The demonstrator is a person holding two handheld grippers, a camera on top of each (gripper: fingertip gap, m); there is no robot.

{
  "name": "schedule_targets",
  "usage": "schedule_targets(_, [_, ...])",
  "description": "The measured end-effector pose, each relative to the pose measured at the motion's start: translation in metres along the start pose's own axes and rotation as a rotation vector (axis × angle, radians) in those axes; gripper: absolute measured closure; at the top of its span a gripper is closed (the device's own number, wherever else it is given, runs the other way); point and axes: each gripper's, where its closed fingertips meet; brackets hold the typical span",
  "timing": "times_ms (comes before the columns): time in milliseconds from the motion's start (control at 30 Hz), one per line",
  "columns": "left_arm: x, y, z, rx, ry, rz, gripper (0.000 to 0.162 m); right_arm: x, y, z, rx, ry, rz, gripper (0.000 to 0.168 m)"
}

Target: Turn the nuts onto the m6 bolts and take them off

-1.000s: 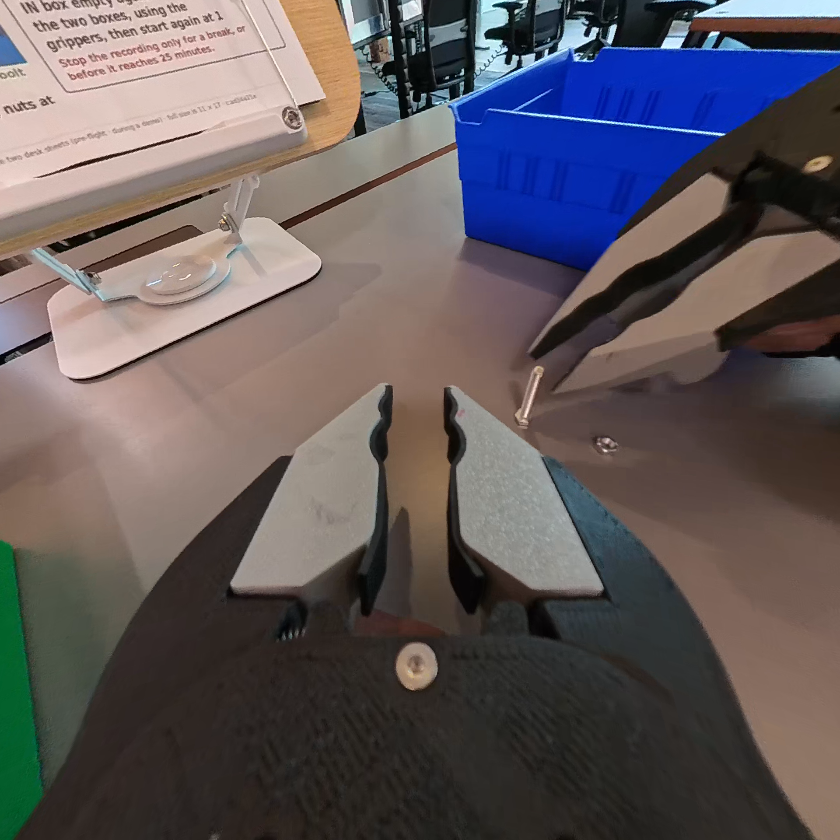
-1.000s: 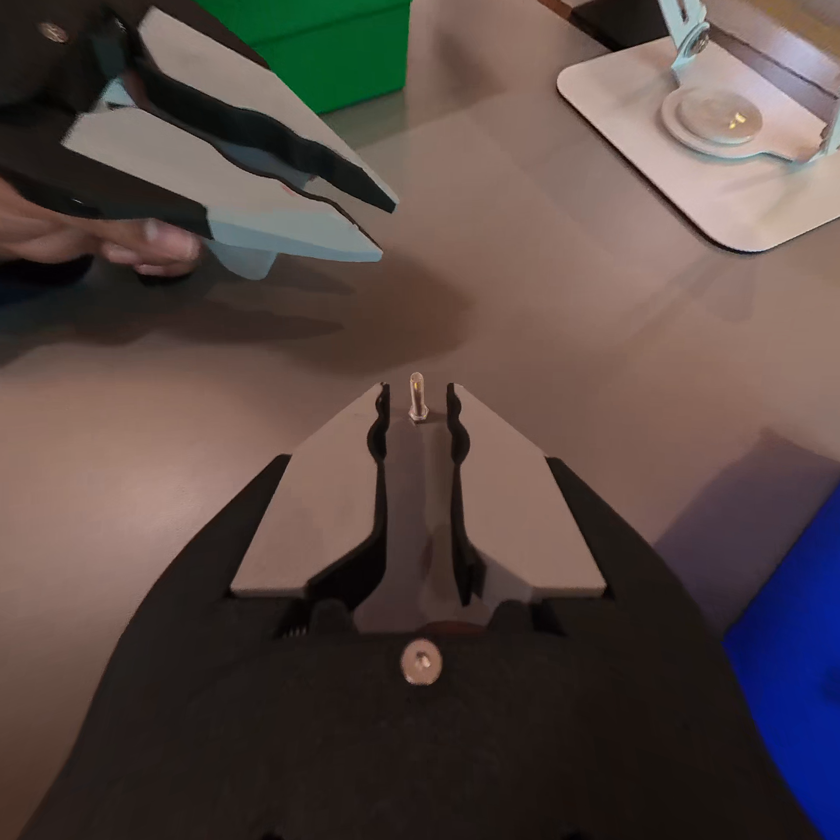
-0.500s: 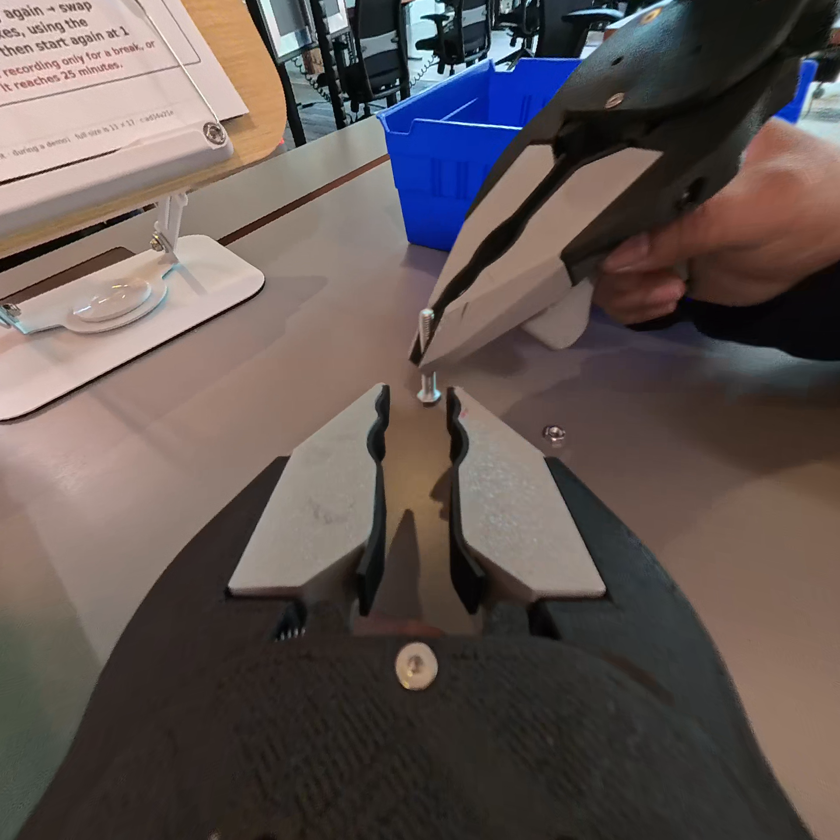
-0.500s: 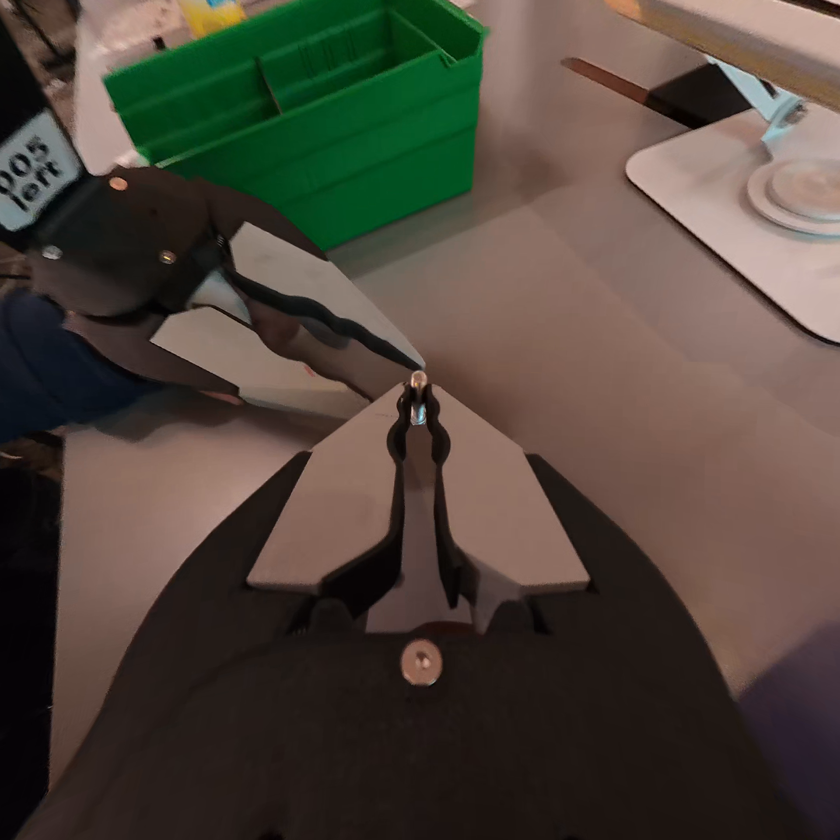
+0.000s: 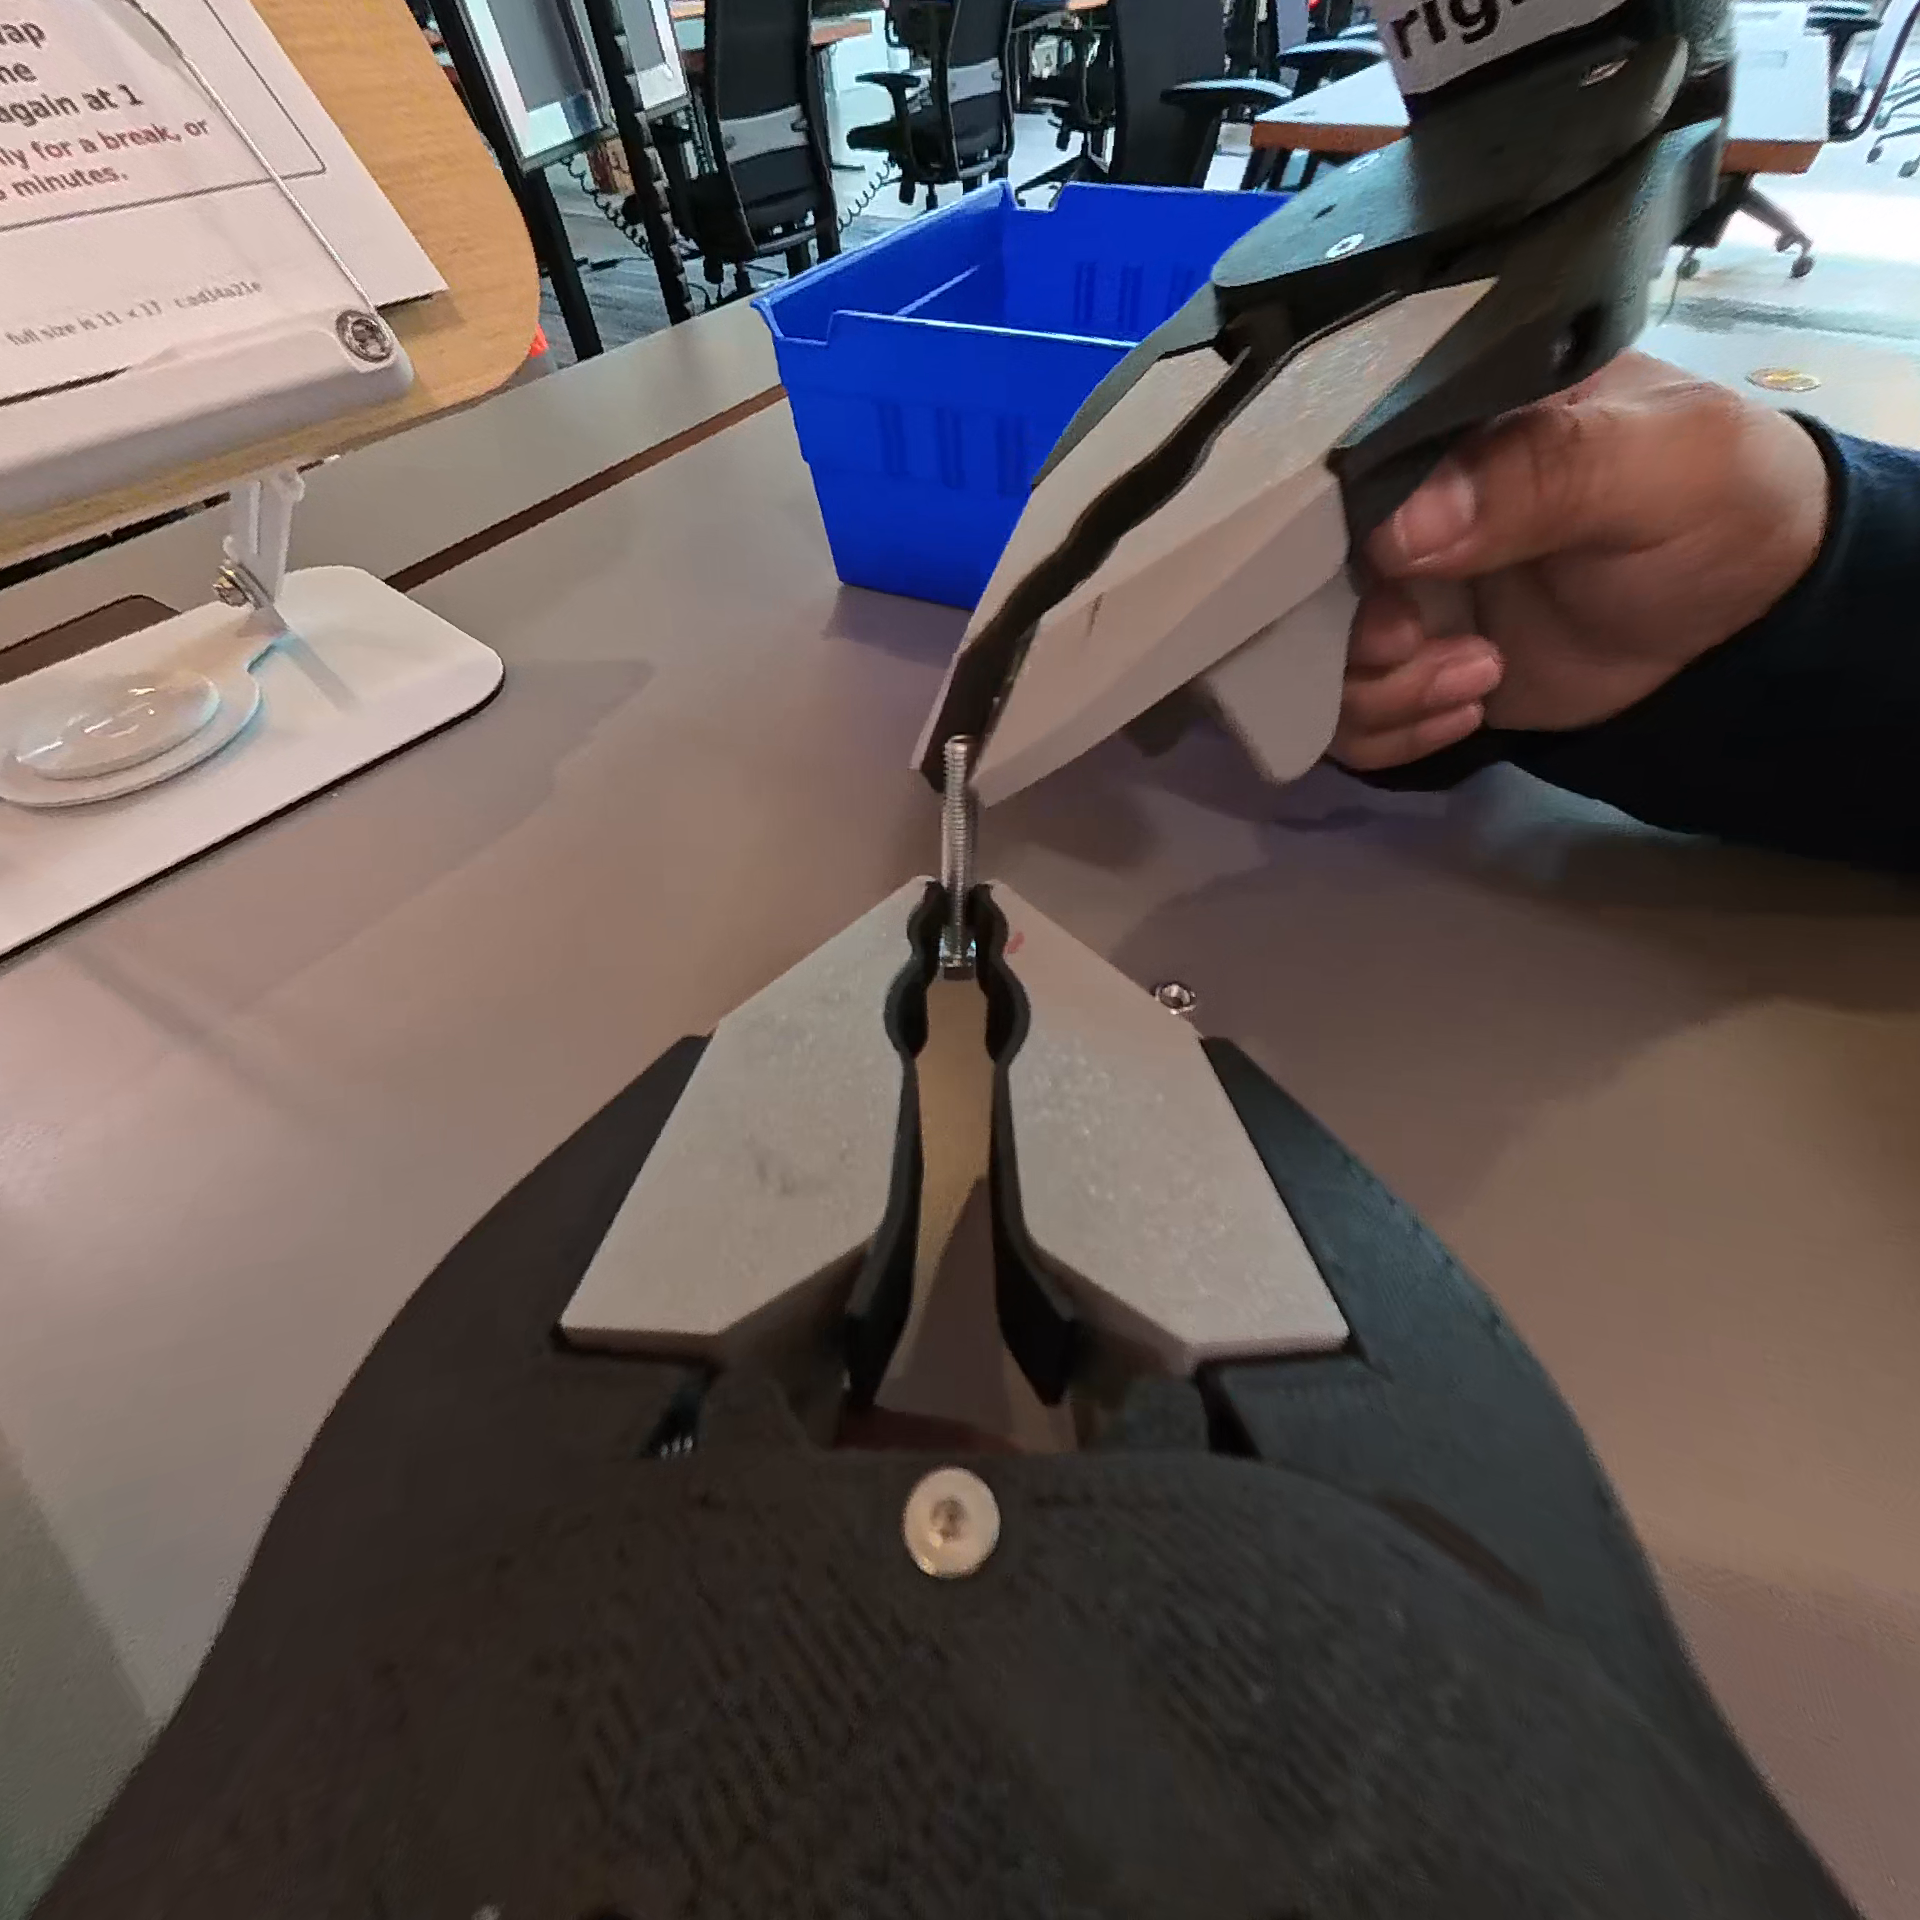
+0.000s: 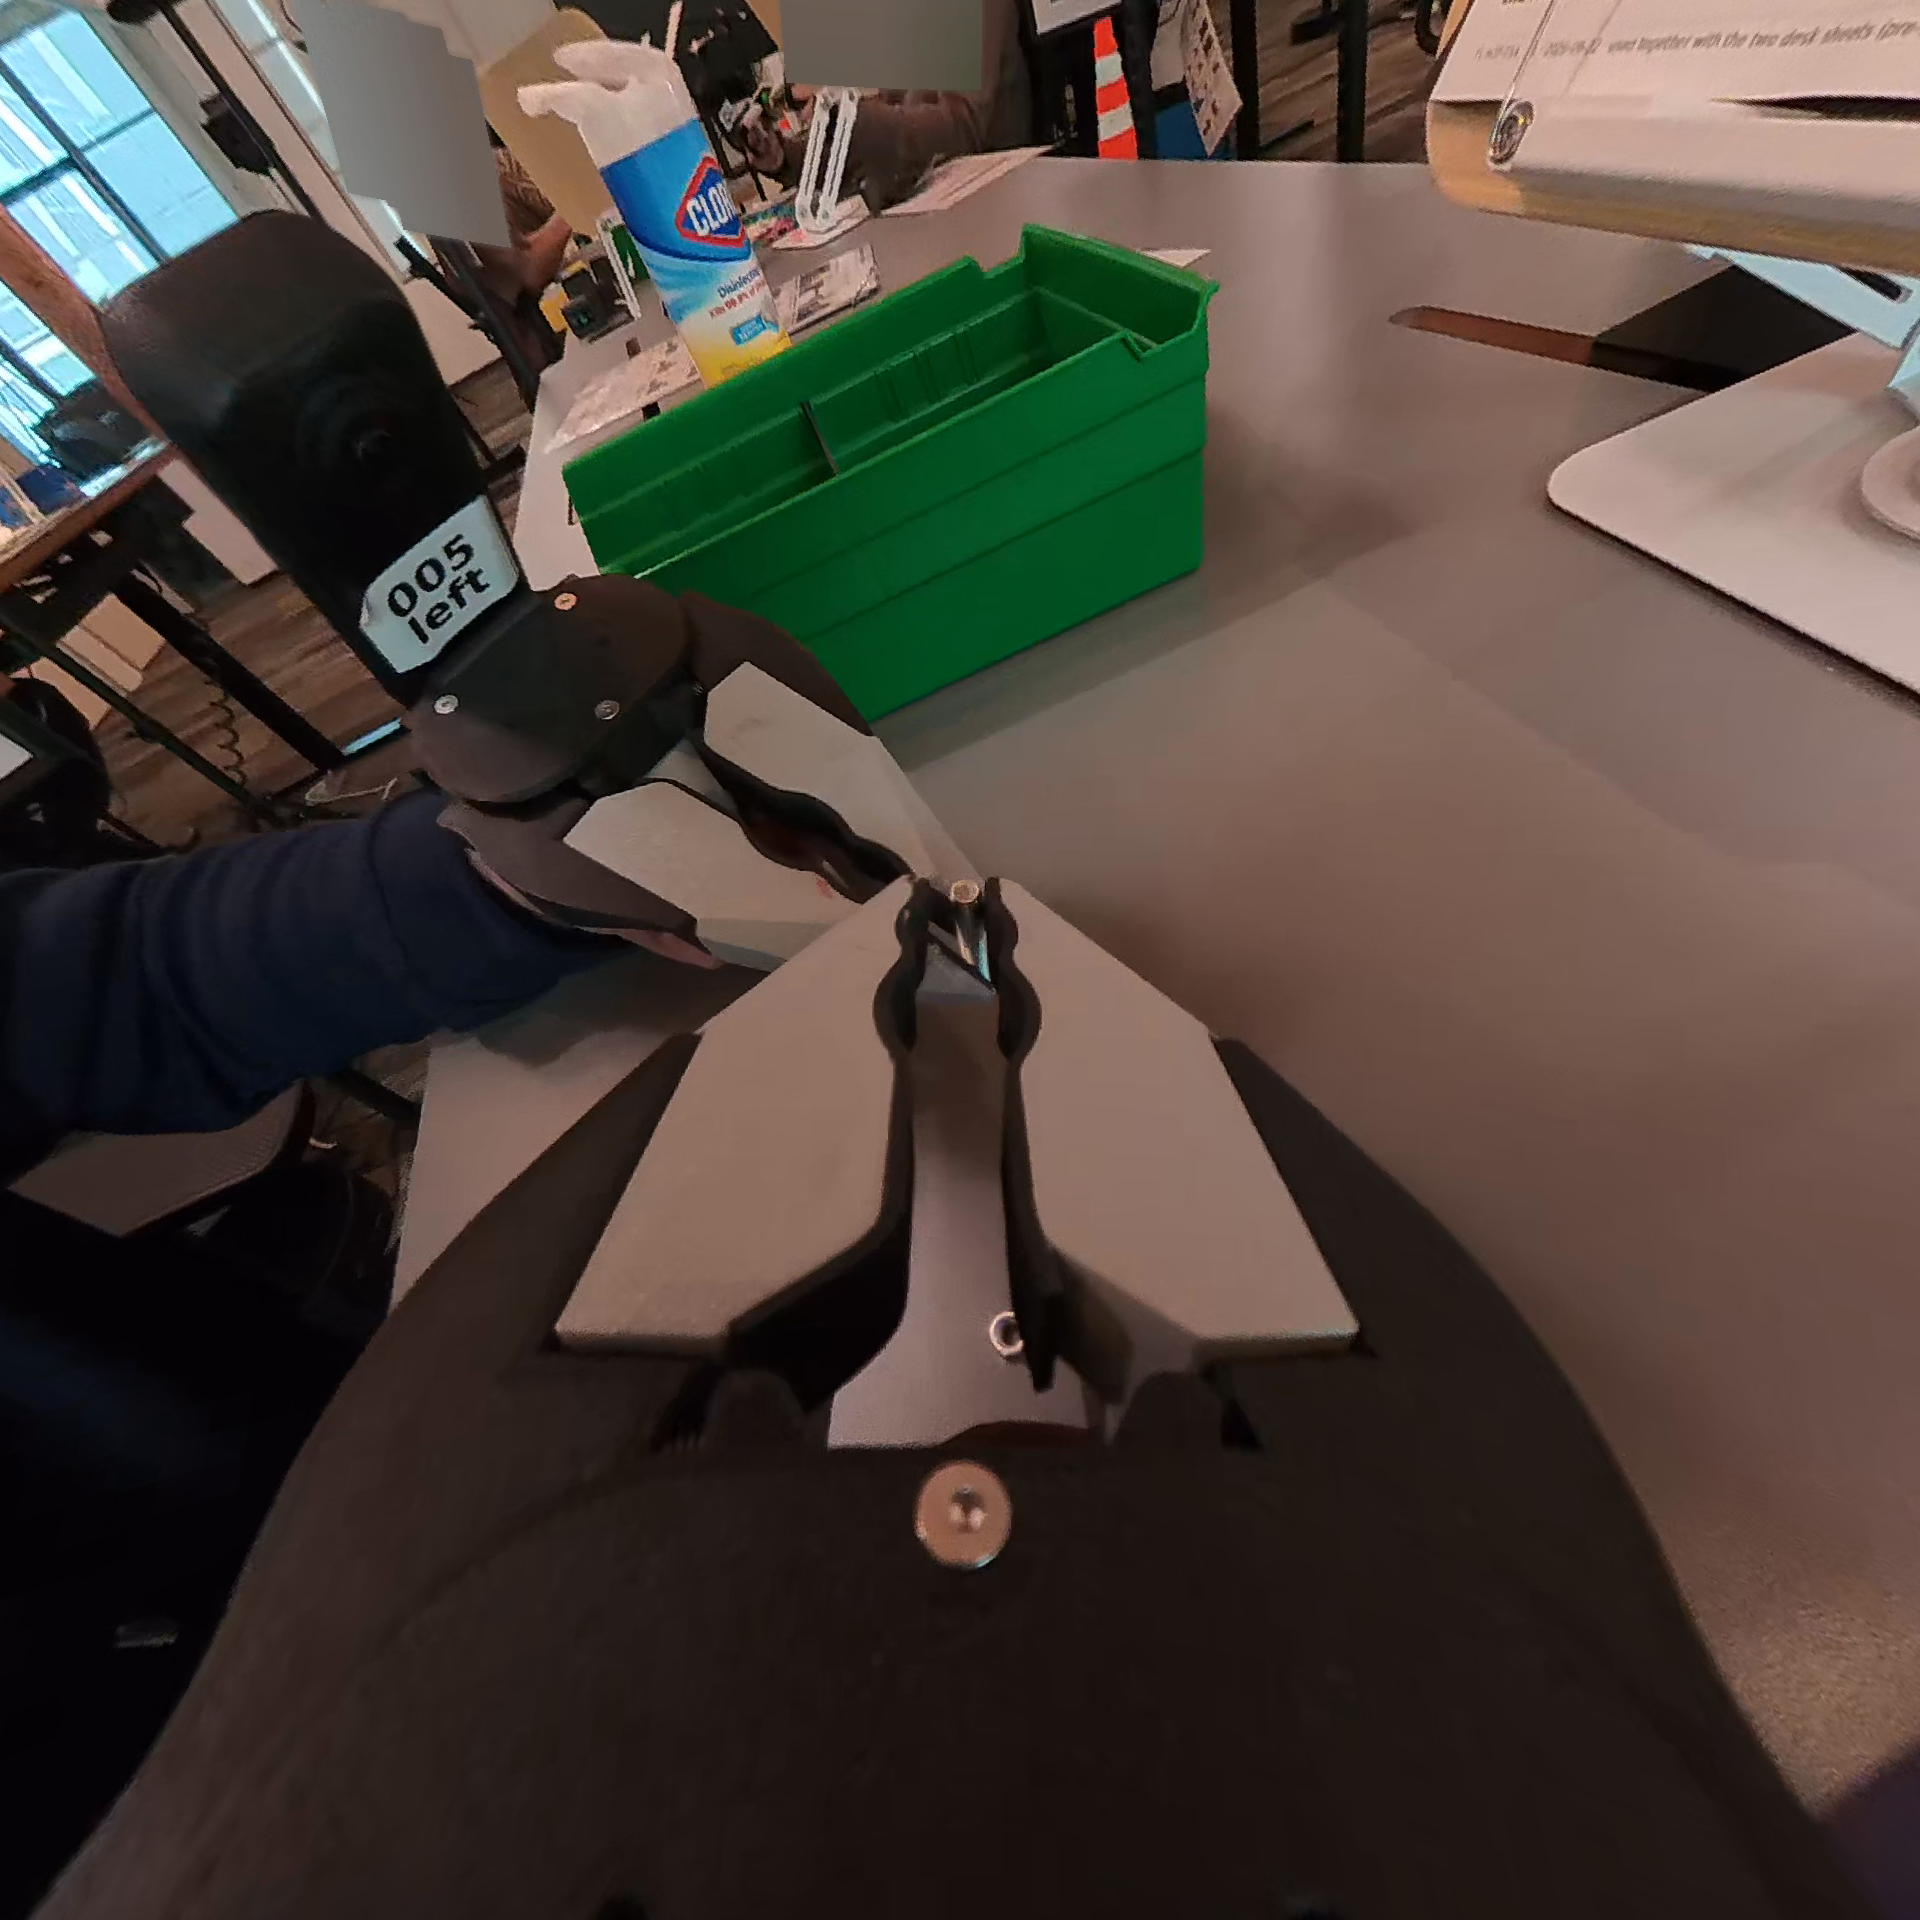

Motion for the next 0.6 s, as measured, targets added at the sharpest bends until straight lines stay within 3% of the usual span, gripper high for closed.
schedule_targets(333, [0.0,-0.002,0.006,-0.015,-0.013,0.0,0.16,-0.009,-0.008,-0.011,0.003,0.032,-0.028,0.166])
schedule_targets(600, [0.004,0.0,0.005,-0.02,0.01,0.029,0.159,0.005,0.003,-0.013,0.018,0.022,0.036,0.166])
Point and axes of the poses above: each gripper's, where its closed fingertips meet, y back along the fingers, x out of its top, z = x × y across the jaws, and after that the axes turned 10 degrees about -y, right-handed
